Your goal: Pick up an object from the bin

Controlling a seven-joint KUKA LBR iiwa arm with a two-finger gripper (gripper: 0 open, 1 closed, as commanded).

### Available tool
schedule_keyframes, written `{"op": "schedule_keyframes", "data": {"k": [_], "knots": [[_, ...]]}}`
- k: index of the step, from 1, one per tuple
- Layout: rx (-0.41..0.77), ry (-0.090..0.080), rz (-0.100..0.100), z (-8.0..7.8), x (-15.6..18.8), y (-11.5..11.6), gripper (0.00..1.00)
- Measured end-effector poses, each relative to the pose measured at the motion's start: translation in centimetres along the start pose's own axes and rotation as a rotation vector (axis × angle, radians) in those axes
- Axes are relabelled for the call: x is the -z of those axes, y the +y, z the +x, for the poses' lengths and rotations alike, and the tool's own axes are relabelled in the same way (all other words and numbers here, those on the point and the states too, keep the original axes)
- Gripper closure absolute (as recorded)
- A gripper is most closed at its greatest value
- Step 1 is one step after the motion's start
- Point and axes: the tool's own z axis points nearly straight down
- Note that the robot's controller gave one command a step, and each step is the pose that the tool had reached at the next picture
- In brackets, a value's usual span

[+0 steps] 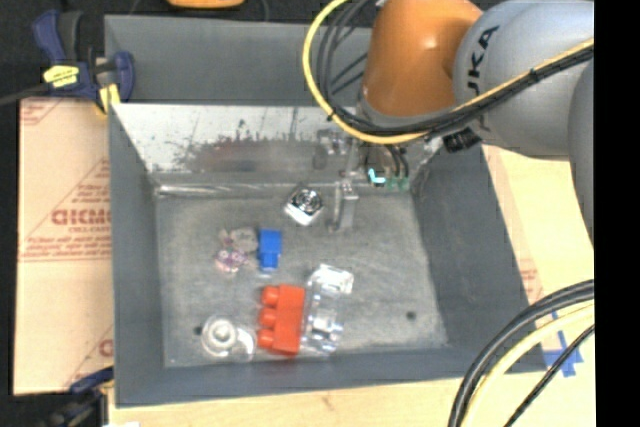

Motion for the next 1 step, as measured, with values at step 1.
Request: {"op": "schedule_keyframes", "data": {"k": [1], "knots": [[0.122,-0.009,0.001,7.97,-11.28,-0.35,0.0]]}}
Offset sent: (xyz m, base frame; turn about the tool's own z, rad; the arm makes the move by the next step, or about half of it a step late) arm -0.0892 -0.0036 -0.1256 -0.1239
